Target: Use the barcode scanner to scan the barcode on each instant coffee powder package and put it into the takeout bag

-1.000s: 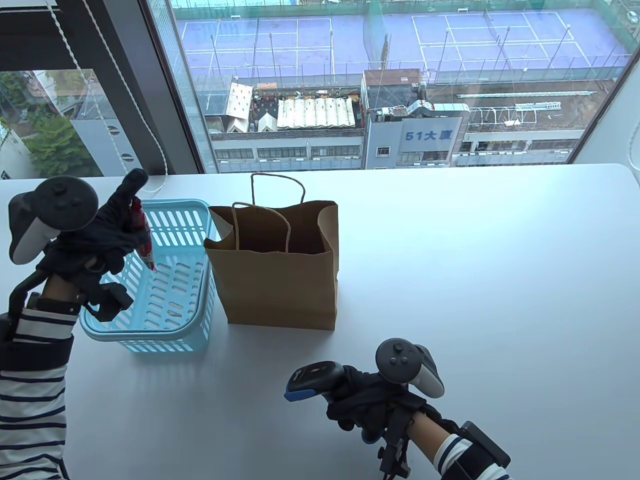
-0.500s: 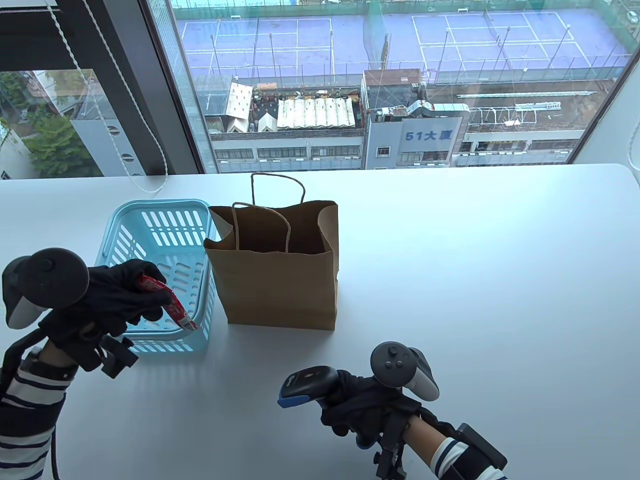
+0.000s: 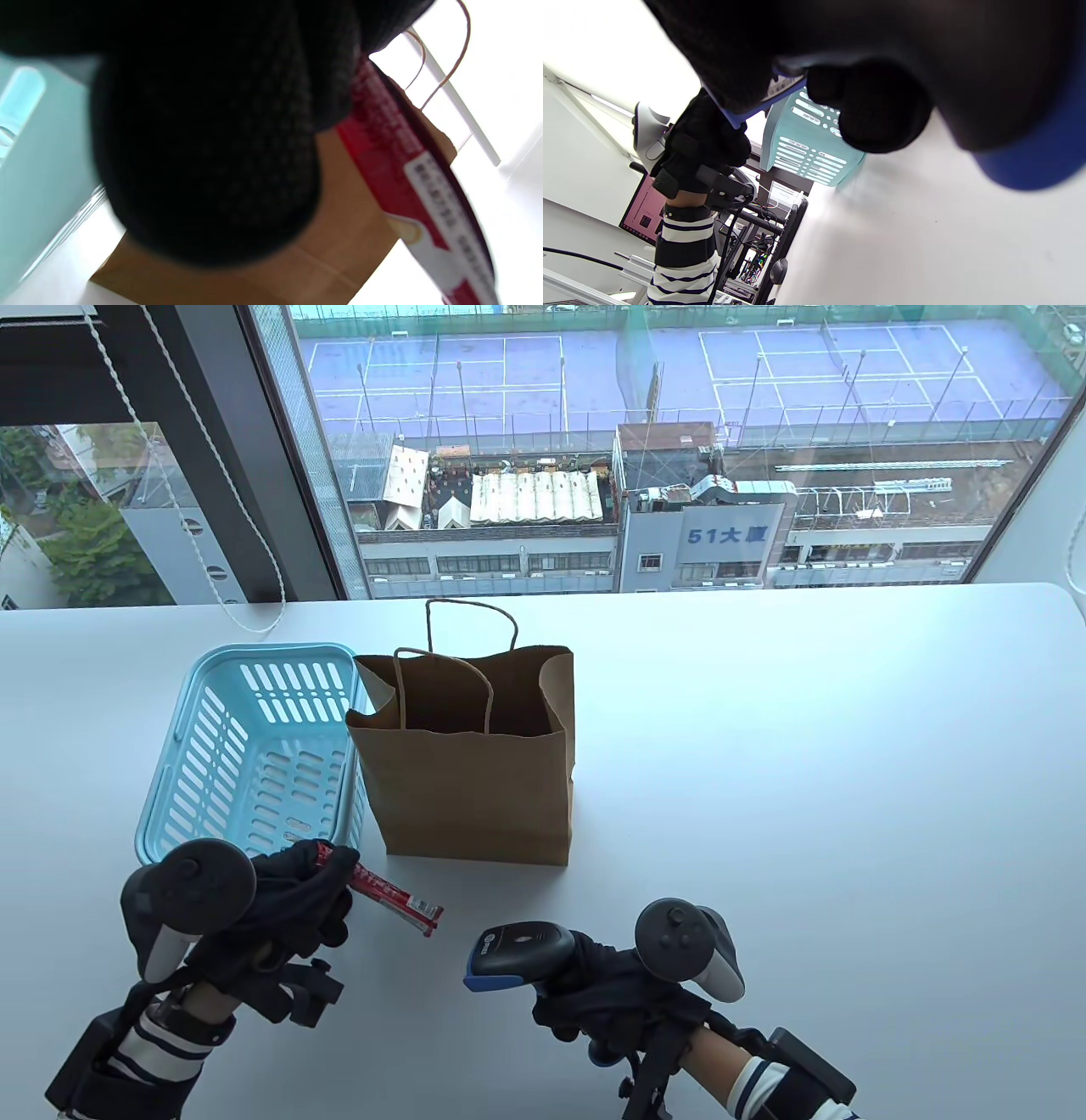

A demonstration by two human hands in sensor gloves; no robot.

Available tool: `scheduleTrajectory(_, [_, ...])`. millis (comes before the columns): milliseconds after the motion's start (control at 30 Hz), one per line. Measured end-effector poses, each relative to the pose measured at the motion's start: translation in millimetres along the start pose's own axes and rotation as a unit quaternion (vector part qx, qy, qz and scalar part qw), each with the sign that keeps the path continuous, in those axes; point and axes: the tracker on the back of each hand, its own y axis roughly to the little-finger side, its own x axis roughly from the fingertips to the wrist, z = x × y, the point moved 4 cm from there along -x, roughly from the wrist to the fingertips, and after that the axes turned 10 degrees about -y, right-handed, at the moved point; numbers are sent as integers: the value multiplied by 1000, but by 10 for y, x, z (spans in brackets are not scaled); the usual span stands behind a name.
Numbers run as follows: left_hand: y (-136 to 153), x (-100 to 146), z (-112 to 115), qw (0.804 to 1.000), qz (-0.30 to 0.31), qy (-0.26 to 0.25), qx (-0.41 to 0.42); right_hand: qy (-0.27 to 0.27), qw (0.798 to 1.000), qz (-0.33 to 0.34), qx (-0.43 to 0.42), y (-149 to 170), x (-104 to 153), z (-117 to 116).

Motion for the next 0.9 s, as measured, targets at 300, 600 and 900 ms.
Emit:
scheduleTrajectory(300, [114, 218, 351, 997, 4, 6, -71, 108, 991, -67, -33, 136, 104, 115])
scheduleTrajectory(600, [252, 232, 502, 999, -9, 43, -30, 33, 977, -127, -168, 417, 43, -75])
scheduleTrajectory(900, [271, 236, 510, 999, -8, 50, -16, 36, 980, -117, -160, 378, 43, -54])
